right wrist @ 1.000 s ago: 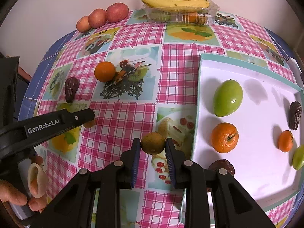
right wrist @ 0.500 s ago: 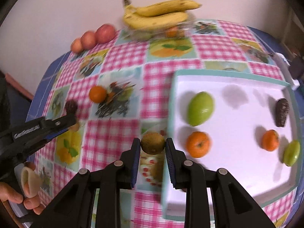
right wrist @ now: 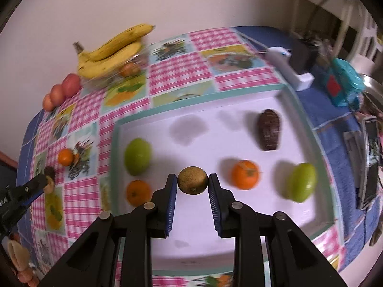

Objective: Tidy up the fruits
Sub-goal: 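Carry both small round fruits over the white tray with both tools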

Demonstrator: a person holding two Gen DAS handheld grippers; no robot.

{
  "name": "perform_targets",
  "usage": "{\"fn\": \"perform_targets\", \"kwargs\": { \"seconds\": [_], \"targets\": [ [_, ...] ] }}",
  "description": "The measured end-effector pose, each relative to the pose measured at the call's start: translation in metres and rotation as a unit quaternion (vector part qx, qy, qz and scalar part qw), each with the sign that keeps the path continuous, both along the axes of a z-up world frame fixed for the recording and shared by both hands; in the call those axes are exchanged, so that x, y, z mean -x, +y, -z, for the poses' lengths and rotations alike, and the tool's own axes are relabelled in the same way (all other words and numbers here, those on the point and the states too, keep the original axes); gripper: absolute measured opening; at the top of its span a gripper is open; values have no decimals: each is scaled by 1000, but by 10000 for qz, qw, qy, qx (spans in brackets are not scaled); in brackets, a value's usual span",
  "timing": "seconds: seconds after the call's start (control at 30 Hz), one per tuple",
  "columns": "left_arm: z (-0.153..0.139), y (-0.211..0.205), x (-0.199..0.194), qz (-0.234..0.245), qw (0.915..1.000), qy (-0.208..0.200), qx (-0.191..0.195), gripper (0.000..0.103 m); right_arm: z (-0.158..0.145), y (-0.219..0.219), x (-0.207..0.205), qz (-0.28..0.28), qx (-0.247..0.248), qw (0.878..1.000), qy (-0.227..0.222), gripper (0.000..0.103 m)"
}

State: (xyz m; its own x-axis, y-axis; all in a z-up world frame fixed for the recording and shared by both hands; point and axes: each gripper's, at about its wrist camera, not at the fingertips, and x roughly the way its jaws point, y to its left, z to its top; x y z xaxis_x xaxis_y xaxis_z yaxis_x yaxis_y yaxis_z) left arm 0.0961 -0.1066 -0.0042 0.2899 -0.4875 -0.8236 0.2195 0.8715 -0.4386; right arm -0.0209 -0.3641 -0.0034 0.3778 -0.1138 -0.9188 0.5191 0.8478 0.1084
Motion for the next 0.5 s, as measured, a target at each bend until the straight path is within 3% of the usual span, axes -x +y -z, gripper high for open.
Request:
{"fn": "perform_targets", "kwargs": {
  "seconds": [0.5],
  "targets": [
    [-13,-91,62,1248,9914,-285,-270,27,-15,-57,48,411,328,9986,-66,28]
  ]
}}
